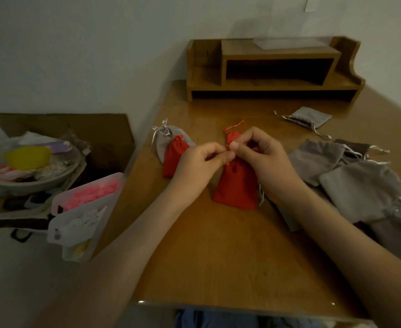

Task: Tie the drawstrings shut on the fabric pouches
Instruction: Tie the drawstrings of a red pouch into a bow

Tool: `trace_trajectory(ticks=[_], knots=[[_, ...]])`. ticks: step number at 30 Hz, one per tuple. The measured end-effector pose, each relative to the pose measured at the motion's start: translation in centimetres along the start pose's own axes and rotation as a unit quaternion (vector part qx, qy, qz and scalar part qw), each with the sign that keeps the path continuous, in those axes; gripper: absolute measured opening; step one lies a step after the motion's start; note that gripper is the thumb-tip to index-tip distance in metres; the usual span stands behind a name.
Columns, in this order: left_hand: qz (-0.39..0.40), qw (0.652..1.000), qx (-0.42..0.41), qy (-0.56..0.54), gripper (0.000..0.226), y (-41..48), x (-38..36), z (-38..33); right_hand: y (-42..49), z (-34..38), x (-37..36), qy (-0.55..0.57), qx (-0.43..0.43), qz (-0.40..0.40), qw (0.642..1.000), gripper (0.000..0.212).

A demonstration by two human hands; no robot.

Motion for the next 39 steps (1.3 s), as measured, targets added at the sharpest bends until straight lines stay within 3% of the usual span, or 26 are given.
trace_trajectory(ticks=[5, 7, 9, 12, 14, 17, 20, 23, 26, 28, 30, 36, 39], knots=[[0.032, 0.992, 0.06, -0.106, 0.006, -0.2, -0.4, -0.1, 0.2, -0.2, 0.0, 0.031, 0.015, 0.012, 0.999, 0.015], [0.045, 0.986, 0.078, -0.138, 0.021, -0.3, -0.6, 0.0, 0.2, 0.0, -0.2, 0.047, 0.02, 0.019, 0.999, 0.016], [0.06, 0.98, 0.085, -0.169, 0.021, -0.4, -0.8, -0.2, 0.2, 0.1, -0.3, 0.048, 0.026, 0.021, 0.998, 0.015], [0.071, 0.977, 0.086, -0.182, 0.014, -0.4, -0.9, -0.4, 0.0, 0.3, -0.3, 0.04, 0.036, 0.023, 0.998, 0.005], [0.066, 0.979, 0.083, -0.173, 0.008, -0.4, -0.8, -0.5, 0.0, 0.3, -0.3, 0.032, 0.037, 0.041, 0.998, 0.013], [0.037, 0.977, 0.098, -0.185, 0.018, -0.2, -0.3, -0.3, 0.0, -0.7, -0.6, -0.028, 0.002, 0.089, 0.996, 0.03], [0.024, 0.965, 0.133, -0.225, 0.012, 0.1, -0.2, 0.3, -0.2, -1.8, -0.9, -0.05, -0.046, 0.116, 0.991, 0.03], [0.027, 0.947, 0.168, -0.273, 0.007, 0.0, -0.5, 0.5, -0.1, -1.8, -0.8, -0.023, -0.075, 0.136, 0.988, 0.045], [0.04, 0.932, 0.183, -0.309, 0.012, 0.0, -0.6, 0.2, -0.2, -1.6, -0.8, 0.012, -0.083, 0.175, 0.981, 0.03], [0.041, 0.931, 0.187, -0.312, 0.013, 0.0, -0.5, 0.2, -0.1, -1.4, -0.5, 0.025, -0.088, 0.173, 0.981, 0.017], [0.033, 0.928, 0.198, -0.315, 0.013, 0.1, -0.5, 0.3, 0.0, -1.1, -0.3, 0.017, -0.072, 0.162, 0.984, 0.02], [-0.003, 0.92, 0.244, -0.307, 0.018, 0.3, -0.2, 1.1, 0.1, -1.3, -0.7, -0.128, -0.014, 0.116, 0.985, 0.066], [-0.057, 0.944, 0.232, -0.227, 0.024, 0.3, 0.2, 1.4, 0.6, -1.8, -0.1, -0.164, -0.009, 0.107, 0.981, 0.038]])
Point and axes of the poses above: each hand's wrist, its own y-axis towards the middle knuckle, its own x-axis out of the back of the hand, z = x × y, the point moved 5 cm from there along y, towards the middle knuckle, and after that the axes turned 13 degrees about -z, right-handed, at the moved point
